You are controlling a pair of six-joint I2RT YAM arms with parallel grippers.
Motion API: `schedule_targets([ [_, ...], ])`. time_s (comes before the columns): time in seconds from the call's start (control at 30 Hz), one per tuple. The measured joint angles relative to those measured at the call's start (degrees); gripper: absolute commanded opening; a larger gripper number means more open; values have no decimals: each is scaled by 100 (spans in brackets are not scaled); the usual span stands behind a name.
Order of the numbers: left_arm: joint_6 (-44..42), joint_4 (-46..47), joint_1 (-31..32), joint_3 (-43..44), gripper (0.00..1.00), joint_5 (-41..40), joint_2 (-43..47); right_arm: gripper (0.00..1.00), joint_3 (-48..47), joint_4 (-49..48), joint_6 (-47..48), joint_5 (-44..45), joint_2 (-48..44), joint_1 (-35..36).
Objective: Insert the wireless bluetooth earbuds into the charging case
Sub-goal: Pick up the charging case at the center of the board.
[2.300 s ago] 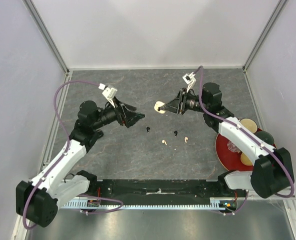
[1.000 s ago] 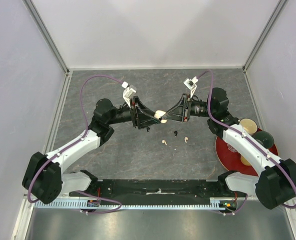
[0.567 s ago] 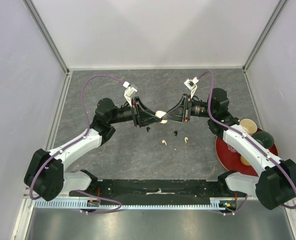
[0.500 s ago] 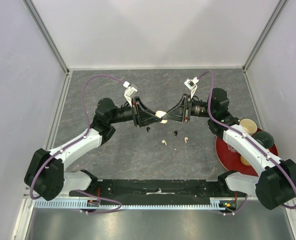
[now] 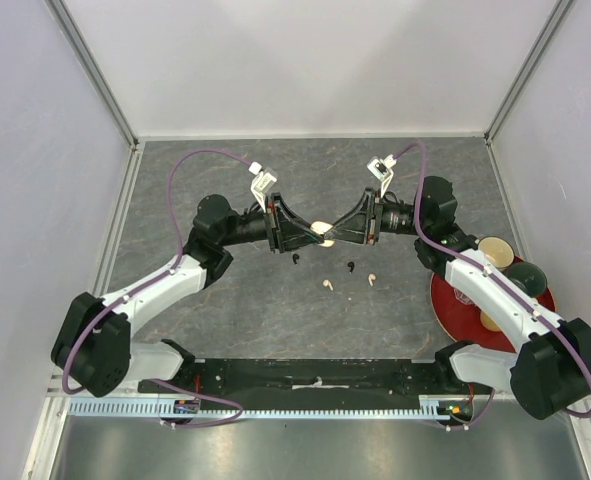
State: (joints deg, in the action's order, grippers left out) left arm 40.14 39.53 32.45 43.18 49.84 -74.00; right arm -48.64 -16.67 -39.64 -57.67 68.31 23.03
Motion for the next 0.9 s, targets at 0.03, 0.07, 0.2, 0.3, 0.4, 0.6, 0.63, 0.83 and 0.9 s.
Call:
schedule_targets([
  [0.03,33,-2,-2,4,29,4,-13,5,0,0,37,-2,0,0],
  [0.07,50,-2,-2,11,25,7,-24,5,0,2,57,2,0,-2],
  [0.2,59,-39,-7,33,7,15,-44,18,2,22,151,9,-2,-4],
  [0.3,57,-59,-7,33,2,20,-55,40,2,63,214,13,-2,-4],
  [0.4,52,-96,-2,35,2,2,-55,66,2,118,221,66,-17,0],
  [0.6,-79,-227,127,42,2,-184,-33,86,2,133,2,431,-59,118],
  [0.63,-120,-267,136,42,2,-229,-11,87,2,118,-63,507,-70,122],
  [0.83,-507,-483,140,9,2,-634,219,93,24,48,-767,1290,-267,118],
  [0.9,-697,-535,140,-70,2,-796,372,94,24,203,-997,1637,-369,118],
])
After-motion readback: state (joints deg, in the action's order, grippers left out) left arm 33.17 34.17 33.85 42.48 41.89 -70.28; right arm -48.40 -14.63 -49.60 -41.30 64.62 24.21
